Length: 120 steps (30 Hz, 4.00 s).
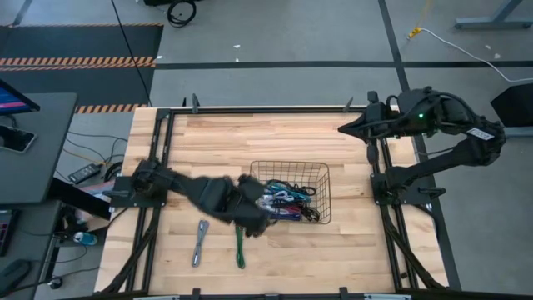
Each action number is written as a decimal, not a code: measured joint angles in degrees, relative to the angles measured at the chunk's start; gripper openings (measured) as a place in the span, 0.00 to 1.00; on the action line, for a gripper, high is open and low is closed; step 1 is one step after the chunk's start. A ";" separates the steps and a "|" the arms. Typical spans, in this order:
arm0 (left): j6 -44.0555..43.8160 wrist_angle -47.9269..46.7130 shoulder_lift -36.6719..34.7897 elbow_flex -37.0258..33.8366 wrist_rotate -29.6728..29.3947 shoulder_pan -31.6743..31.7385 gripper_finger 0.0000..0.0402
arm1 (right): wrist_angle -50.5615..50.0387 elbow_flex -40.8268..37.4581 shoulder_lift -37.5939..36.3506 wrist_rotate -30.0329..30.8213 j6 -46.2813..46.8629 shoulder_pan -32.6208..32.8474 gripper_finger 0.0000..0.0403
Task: Pick and place USB-C Cables
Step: Put the black white charger cable into the wire basket
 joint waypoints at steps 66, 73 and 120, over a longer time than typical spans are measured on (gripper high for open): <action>-62.06 26.27 -5.57 -60.22 25.65 -14.31 0.42 | 1.44 -0.07 2.54 -9.03 -2.59 -0.17 0.00; -61.77 22.63 -5.57 -60.22 25.63 -13.70 0.42 | 1.61 -0.07 2.98 -9.01 -1.96 -0.17 0.00; -67.73 32.97 -5.56 -65.26 31.33 -19.27 0.38 | 1.79 -0.07 3.83 -9.14 -2.55 -0.17 0.01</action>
